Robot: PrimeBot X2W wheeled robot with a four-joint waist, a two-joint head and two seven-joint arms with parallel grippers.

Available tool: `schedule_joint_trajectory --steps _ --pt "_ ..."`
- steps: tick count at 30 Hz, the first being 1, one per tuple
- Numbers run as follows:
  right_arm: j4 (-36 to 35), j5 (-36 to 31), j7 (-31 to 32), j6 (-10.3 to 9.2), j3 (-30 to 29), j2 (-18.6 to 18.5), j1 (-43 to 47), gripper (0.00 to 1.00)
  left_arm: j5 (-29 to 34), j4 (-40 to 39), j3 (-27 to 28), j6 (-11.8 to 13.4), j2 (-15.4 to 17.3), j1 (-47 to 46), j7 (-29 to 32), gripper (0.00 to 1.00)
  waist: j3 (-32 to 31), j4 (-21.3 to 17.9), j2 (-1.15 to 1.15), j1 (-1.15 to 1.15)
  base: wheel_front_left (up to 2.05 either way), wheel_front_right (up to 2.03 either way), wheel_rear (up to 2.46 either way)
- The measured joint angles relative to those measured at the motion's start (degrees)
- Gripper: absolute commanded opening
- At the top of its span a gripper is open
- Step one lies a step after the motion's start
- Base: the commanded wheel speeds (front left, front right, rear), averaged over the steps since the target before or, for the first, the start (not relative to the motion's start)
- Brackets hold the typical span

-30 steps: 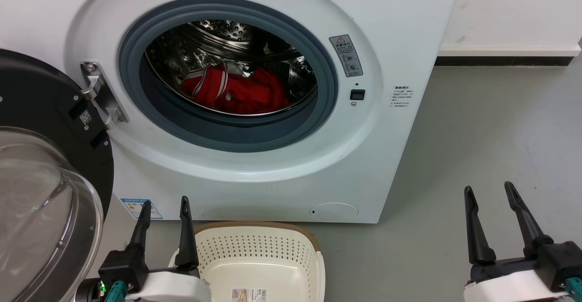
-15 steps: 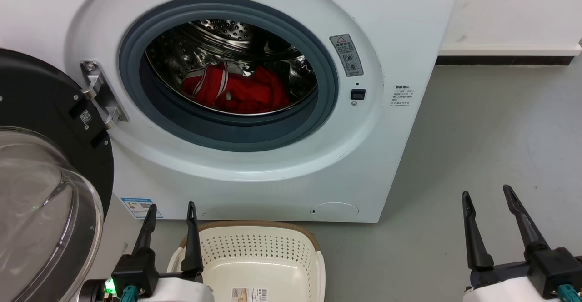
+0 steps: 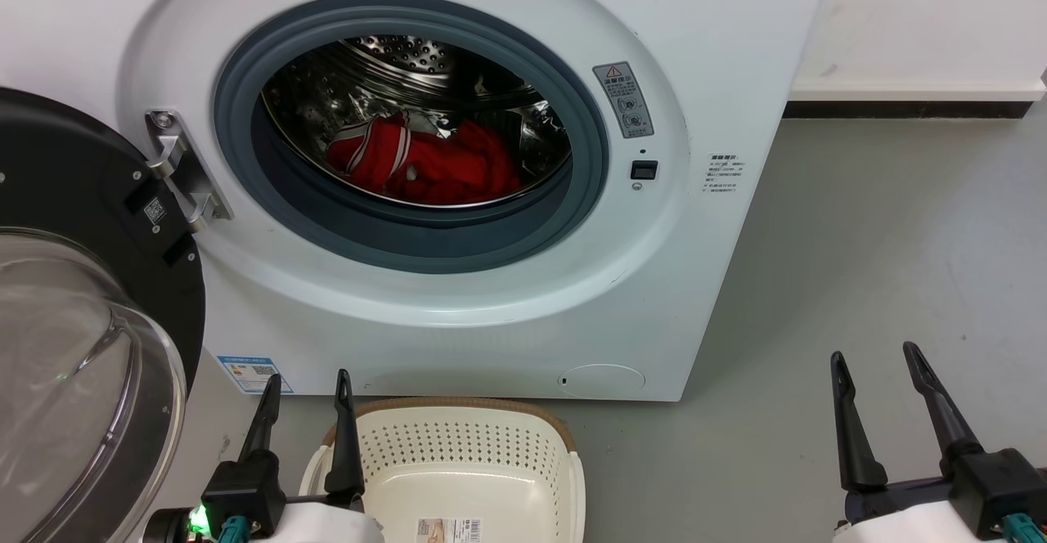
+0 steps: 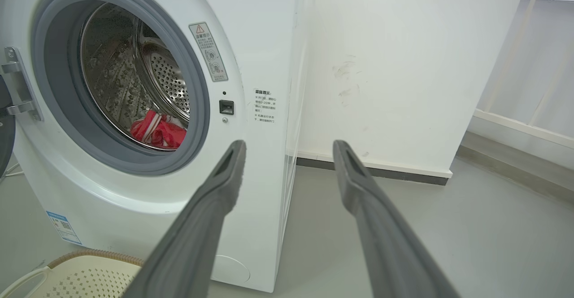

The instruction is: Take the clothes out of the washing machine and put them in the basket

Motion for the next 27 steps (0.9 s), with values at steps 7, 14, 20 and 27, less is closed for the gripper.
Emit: schedule_joint_trajectory --steps 7,14,20,27 --pt "0.2 0.0 0.0 0.0 0.1 0.0 0.0 1.0 0.0 0.3 0.0 0.1 0.0 0.0 0.0 1.0 0.0 0.1 0.0 0.0 0.0 0.0 0.0" --pt "0.3 0.1 0.0 0.0 0.1 0.0 0.0 1.0 0.0 0.7 0.1 0.4 0.0 0.0 0.0 1.0 0.2 0.0 0.0 0.0 0.0 0.0 0.0" --pt "0.0 0.1 0.0 0.01 0.2 0.0 -0.3 1.0 -0.3 2.9 0.4 0.4 0.0 -2.6 -0.1 1.0 1.5 0.0 0.0 -0.01 0.0 0.0 0.0" --pt "-0.4 0.4 0.0 0.0 0.5 0.0 -1.9 1.0 0.4 9.8 1.9 -2.2 0.3 -11.3 -0.1 1.0 4.7 -0.7 0.0 -0.01 0.0 0.0 0.0"
